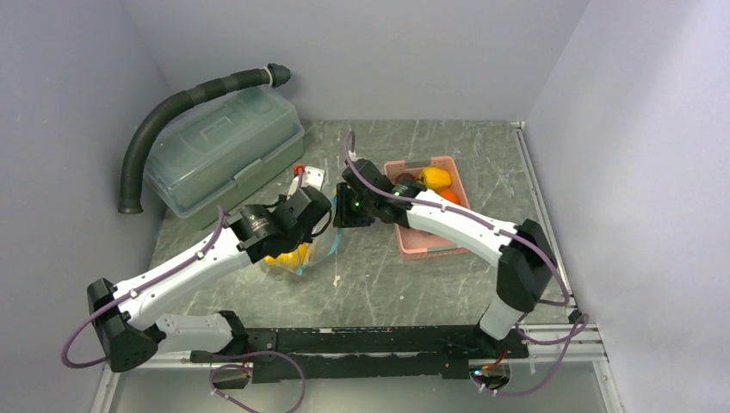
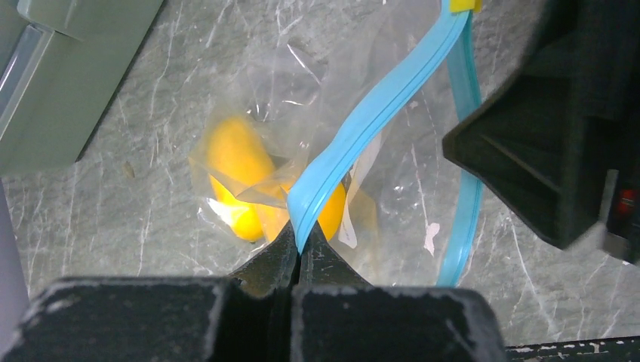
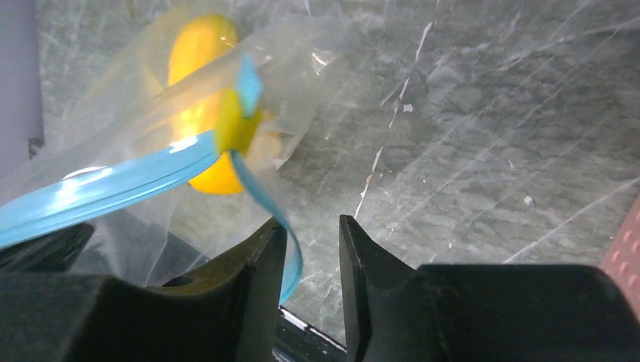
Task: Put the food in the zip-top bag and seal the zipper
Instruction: Adjust the zipper food storage bag at the center of the board, then pick up the fake fruit from the bin, then place the fake fruit in the zipper food storage bag.
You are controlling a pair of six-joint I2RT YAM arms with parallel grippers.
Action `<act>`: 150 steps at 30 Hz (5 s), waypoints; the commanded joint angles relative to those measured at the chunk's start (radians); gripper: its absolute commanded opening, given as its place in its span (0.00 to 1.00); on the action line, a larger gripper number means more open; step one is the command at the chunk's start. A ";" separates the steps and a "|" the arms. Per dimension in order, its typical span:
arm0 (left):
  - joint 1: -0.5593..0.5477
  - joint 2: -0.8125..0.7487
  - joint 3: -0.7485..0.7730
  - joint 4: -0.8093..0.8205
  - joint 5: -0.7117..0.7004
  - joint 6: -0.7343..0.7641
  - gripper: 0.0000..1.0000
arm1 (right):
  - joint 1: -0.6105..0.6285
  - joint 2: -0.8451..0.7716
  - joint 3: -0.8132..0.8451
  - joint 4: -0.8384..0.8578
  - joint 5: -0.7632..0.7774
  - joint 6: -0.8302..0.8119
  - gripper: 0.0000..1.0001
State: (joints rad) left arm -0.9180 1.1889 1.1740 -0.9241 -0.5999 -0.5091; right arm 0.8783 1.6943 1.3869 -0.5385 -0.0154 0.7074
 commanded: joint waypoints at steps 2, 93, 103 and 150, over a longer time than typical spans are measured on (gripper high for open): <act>-0.004 0.007 0.061 0.027 -0.013 0.010 0.00 | -0.004 -0.143 -0.012 -0.006 0.074 -0.018 0.43; 0.108 -0.006 -0.008 0.112 0.175 0.174 0.00 | -0.552 0.121 -0.059 -0.078 0.499 -0.300 0.46; 0.108 -0.006 -0.008 0.111 0.179 0.174 0.00 | -0.546 -0.001 -0.064 -0.110 0.476 -0.284 0.34; 0.131 -0.026 -0.010 0.119 0.200 0.171 0.00 | -0.030 -0.324 -0.114 0.253 -0.171 -0.114 0.31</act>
State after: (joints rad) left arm -0.7914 1.1980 1.1652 -0.8318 -0.4076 -0.3519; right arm 0.8238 1.3525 1.2346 -0.3721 -0.1772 0.5594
